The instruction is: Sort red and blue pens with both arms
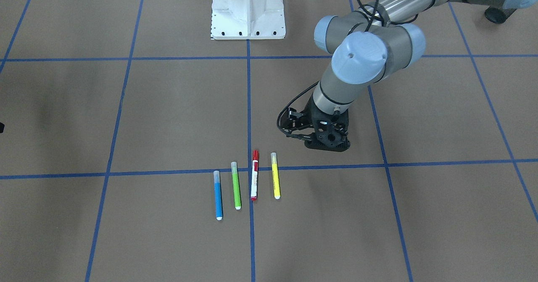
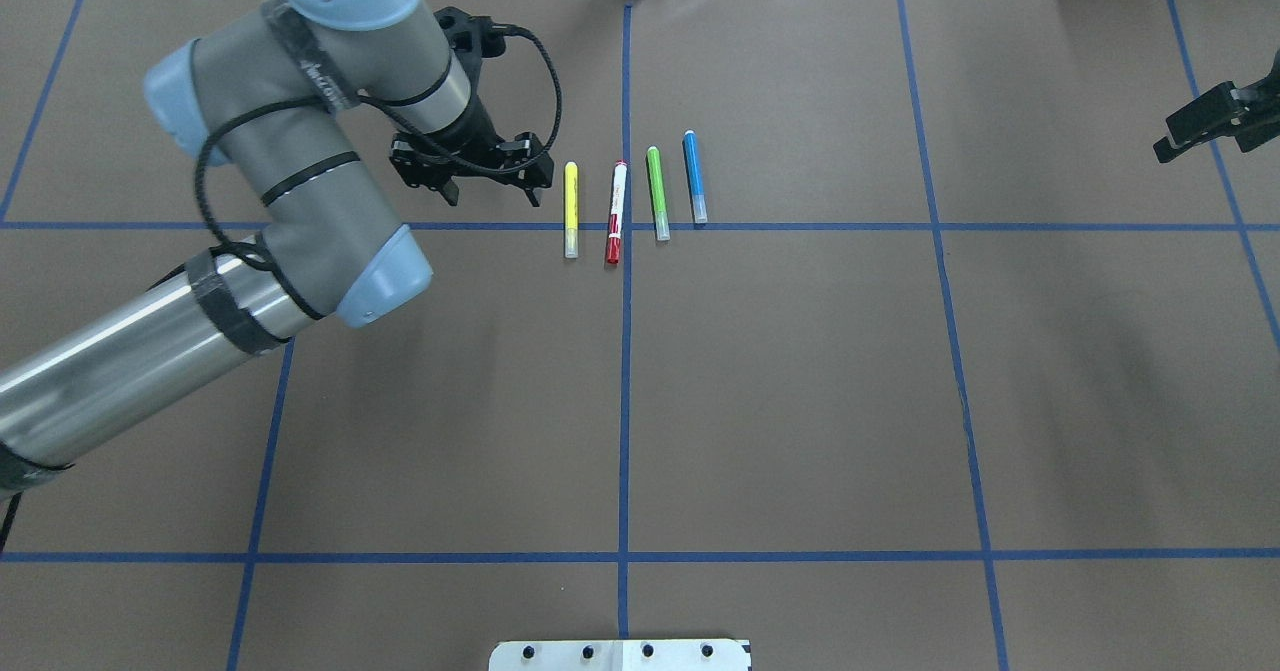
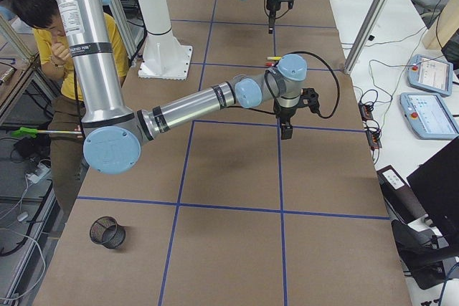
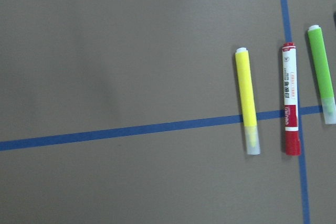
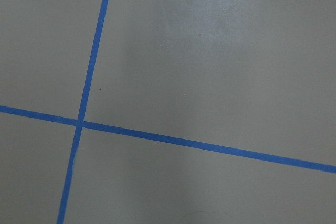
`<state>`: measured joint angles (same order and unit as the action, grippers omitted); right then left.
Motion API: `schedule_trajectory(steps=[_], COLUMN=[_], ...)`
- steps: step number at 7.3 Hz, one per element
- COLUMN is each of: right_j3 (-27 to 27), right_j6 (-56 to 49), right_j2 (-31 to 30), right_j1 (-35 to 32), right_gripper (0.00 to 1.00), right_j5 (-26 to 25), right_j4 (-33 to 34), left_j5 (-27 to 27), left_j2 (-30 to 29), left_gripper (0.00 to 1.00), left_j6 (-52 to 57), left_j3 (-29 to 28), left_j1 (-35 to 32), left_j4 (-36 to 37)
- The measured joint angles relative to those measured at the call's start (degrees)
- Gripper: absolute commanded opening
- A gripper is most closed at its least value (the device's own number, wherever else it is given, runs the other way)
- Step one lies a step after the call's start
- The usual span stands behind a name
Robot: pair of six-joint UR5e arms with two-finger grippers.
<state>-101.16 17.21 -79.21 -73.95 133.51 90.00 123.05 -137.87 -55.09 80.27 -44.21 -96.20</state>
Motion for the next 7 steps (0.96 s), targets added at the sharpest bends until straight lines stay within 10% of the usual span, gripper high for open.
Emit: schedule_trajectory(steps=[3, 7], right_j3=[0.1, 0.4], right_j6=[-0.1, -0.1], right_j2=[-0.1, -0.2], right_j1=[0.1, 0.1], right_gripper=[0.99, 0.99], right_j5=[0.0, 0.0], right_j4=[0.0, 0.0], left_j5=[-0.2, -0.1], left_j2=[-13.4, -17.7], left_gripper=[0.72, 0.53], left_j6=[0.2, 2.4], left_j3=[-18.3, -27.2], left_j1=[3.6, 4.9], left_j4=[-0.2, -0.7])
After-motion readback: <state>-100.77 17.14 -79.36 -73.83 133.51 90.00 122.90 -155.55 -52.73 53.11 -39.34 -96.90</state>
